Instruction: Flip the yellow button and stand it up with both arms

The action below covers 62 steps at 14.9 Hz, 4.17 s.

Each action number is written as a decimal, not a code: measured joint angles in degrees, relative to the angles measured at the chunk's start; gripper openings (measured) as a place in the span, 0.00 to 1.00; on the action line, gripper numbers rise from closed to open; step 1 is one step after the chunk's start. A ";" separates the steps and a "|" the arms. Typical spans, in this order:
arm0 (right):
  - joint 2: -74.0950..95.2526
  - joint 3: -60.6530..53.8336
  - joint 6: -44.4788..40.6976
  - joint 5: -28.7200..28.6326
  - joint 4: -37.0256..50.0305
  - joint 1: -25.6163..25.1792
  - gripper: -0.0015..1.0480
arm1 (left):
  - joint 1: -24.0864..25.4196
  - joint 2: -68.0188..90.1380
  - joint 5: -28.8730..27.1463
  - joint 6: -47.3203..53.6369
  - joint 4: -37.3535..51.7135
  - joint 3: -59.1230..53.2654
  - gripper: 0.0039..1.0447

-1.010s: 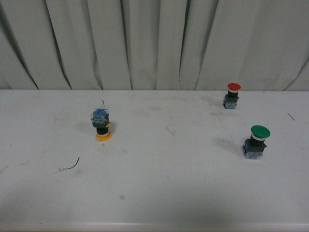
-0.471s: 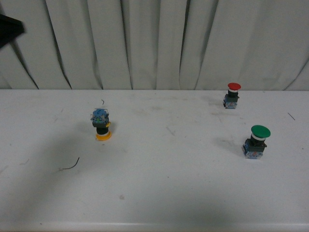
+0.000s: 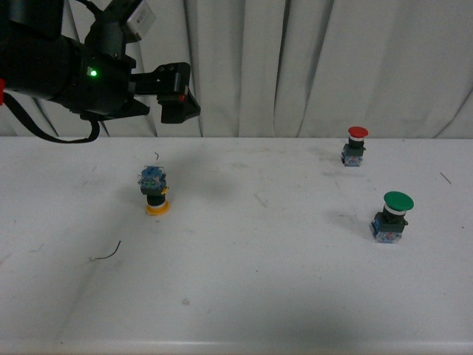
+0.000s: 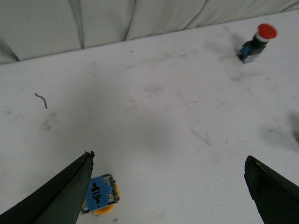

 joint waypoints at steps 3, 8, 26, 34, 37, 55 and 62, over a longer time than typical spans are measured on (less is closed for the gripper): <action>0.00 0.00 0.00 0.00 0.00 0.00 0.94 | 0.63 5.60 -11.67 3.93 -8.55 8.81 0.94; 0.00 0.00 0.00 0.00 0.00 0.00 0.94 | 0.46 8.98 -14.38 -0.28 -14.82 11.87 0.94; 0.00 0.00 0.00 0.00 0.00 0.00 0.94 | -1.14 16.46 -16.85 -3.19 -14.67 13.09 0.54; 0.00 0.00 0.00 0.00 0.00 0.00 0.94 | -1.38 14.95 -16.98 -2.75 -12.39 10.82 0.31; 0.00 0.00 0.00 0.00 0.00 0.00 0.94 | -1.46 7.10 -13.79 -2.91 -7.87 4.52 0.31; 0.00 0.00 0.00 0.00 0.00 0.00 0.94 | -10.51 -9.88 12.02 -61.68 65.24 -31.34 0.30; 0.00 0.00 0.00 0.00 0.00 0.00 0.94 | -10.75 -2.23 9.16 -73.46 64.89 -29.38 0.30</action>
